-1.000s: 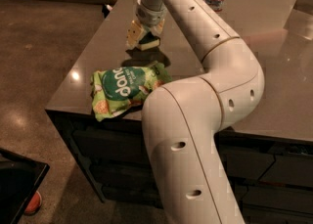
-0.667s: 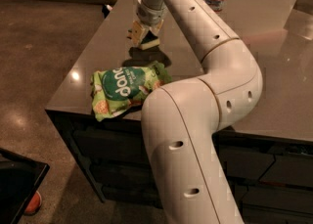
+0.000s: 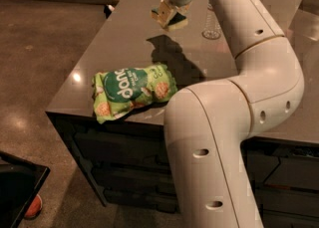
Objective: Pick sponge
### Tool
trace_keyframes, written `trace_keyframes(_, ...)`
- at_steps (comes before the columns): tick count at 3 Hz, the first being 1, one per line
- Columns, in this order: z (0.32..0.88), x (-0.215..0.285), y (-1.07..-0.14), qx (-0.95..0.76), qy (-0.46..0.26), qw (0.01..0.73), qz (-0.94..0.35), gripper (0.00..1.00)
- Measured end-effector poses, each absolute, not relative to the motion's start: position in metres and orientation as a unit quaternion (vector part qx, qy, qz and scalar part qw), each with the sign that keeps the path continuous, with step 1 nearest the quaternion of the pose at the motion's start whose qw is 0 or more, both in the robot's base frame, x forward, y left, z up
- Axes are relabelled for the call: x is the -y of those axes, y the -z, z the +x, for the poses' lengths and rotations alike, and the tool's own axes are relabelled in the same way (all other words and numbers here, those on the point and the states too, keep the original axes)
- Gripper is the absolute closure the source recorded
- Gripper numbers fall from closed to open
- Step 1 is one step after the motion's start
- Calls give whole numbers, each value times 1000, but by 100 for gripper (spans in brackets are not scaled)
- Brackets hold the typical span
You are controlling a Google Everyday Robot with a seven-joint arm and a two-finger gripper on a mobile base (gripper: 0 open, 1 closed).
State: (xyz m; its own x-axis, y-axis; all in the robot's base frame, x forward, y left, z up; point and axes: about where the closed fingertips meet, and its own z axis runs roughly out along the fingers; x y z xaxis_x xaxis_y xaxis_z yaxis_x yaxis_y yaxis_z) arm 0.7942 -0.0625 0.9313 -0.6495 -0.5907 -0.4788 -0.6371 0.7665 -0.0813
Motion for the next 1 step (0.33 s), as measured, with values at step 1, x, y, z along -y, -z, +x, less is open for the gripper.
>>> trace_keyframes(1,794,63,-931,-907,-47,246,-338,100)
